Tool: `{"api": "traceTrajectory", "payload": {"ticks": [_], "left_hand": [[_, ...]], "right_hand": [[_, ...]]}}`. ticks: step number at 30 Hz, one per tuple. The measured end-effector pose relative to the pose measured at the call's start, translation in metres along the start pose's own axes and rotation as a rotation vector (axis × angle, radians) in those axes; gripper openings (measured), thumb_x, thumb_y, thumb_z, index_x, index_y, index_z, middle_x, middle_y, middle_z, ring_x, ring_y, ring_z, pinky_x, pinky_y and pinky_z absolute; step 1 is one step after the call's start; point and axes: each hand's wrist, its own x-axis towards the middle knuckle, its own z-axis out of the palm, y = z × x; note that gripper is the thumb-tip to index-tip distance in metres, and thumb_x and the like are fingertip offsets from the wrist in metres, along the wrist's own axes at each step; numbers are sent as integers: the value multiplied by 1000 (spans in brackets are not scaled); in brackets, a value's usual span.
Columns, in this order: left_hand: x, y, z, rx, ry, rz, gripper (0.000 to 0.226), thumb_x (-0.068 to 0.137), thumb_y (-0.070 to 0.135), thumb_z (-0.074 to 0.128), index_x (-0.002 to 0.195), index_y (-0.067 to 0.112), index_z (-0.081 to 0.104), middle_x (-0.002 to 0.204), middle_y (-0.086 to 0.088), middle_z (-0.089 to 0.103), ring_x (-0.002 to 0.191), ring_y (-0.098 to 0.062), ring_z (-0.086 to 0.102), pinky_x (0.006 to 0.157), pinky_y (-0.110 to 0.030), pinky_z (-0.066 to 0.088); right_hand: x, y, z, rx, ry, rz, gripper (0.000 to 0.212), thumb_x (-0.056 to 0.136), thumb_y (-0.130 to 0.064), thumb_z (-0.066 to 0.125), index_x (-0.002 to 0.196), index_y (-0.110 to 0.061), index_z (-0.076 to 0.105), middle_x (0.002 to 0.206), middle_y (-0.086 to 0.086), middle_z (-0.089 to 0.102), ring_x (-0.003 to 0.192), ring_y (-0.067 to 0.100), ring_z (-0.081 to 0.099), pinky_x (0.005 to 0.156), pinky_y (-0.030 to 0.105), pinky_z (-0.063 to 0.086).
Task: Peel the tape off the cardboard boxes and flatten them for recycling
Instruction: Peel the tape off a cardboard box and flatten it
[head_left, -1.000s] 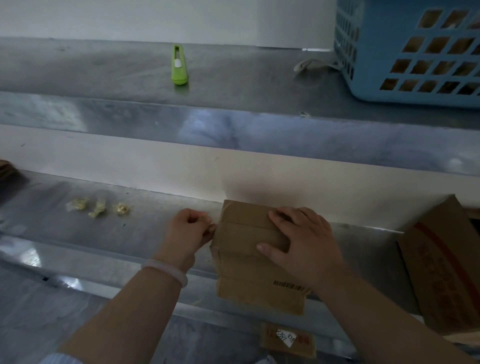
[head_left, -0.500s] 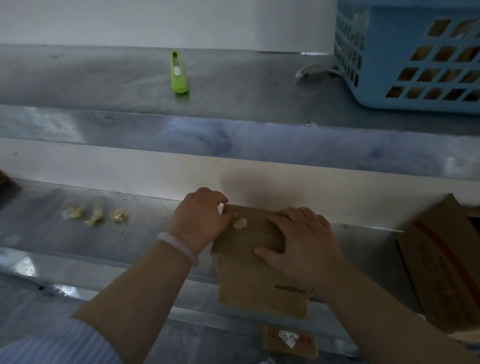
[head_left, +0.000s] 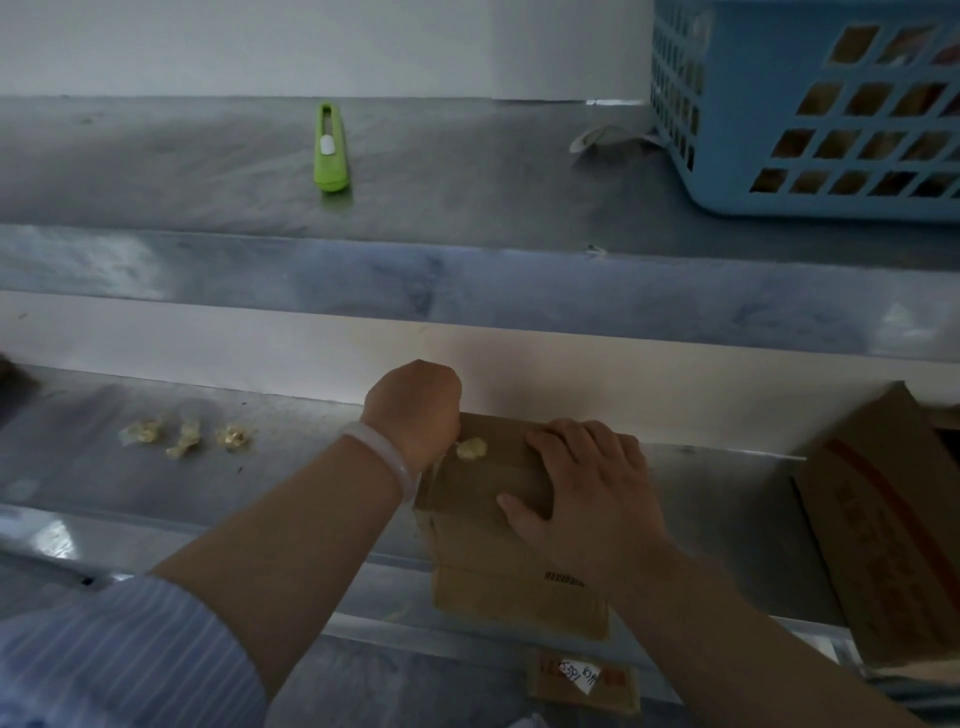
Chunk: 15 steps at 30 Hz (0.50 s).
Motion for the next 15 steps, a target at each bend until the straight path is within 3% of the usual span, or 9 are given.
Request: {"api": "traceTrajectory", "payload": {"ticks": [7, 12, 15], "left_hand": [[3, 1, 11, -13, 58, -14, 17, 88, 25, 57, 75, 16, 51, 66, 2, 42, 67, -18, 48, 63, -28, 38], [0, -13, 19, -335, 89, -177, 20, 81, 30, 63, 71, 13, 62, 71, -1, 62, 70, -18, 58, 62, -29, 45], [-2, -19, 19, -407, 73, -201, 21, 82, 28, 61, 71, 11, 67, 70, -4, 65, 69, -17, 60, 66, -32, 51]], "right_hand": [[-1, -1, 0, 20, 29, -8, 65, 81, -69, 41, 114, -19, 65, 117, 0, 61, 108, 26, 53, 95, 48, 44], [-1, -1, -1, 21, 6, -2, 66, 80, -70, 42, 116, -19, 64, 119, 1, 60, 111, 26, 51, 97, 48, 41], [-2, -2, -1, 14, -12, -2, 67, 81, -70, 40, 118, -19, 63, 121, 2, 59, 112, 27, 51, 98, 49, 41]]}}
